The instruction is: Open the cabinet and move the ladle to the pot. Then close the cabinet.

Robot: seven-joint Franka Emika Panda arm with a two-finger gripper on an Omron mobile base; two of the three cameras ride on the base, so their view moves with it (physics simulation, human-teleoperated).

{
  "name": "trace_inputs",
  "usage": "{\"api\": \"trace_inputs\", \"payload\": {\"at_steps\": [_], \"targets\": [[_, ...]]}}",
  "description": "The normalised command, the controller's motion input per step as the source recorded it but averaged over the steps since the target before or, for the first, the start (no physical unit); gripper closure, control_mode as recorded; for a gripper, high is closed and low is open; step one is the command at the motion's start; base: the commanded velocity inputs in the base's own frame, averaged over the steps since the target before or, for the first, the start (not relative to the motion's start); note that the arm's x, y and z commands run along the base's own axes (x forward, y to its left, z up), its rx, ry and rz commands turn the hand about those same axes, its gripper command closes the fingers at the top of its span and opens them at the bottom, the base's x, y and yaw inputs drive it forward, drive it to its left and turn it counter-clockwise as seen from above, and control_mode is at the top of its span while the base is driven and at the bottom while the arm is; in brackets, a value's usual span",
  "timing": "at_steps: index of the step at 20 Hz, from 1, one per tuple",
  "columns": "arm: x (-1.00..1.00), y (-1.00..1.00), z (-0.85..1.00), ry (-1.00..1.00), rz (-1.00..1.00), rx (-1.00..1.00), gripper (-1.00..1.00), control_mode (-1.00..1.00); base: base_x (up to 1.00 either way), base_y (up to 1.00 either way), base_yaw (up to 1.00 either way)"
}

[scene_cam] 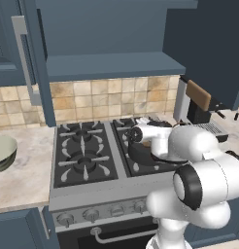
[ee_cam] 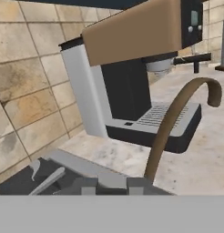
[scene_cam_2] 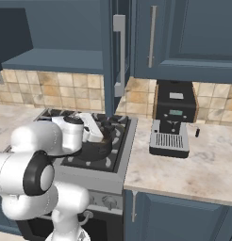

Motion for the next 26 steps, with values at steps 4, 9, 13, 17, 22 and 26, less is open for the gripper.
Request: {"api": "trace_inputs", "payload": {"at_steps": [4, 9, 13, 17, 22, 26], "targets": [[-0.35, 0.00, -0.22, -0.03, 0.00, 0.00, -1.00, -1.00, 0.00, 0.00, 0.00], [-0.22, 0.00, 0.05, -0.02, 0.00, 0.00, -1.00, -1.00, 0.00, 0.00, 0.00], [-0.46, 0.01, 0.53, -0.02, 0.00, 0.04, -1.00, -1.00, 0.00, 0.00, 0.00], [-0.65, 0.04, 0.78, -0.01, 0.00, 0.08, -1.00, -1.00, 0.00, 0.00, 0.00], [-0.76, 0.11, 0.99, 0.00, 0.00, 0.16, -1.00, -1.00, 0.00, 0.00, 0.00], [-0.84, 0.12, 1.00, 0.05, 0.00, 0.23, -1.00, -1.00, 0.00, 0.00, 0.00]]}}
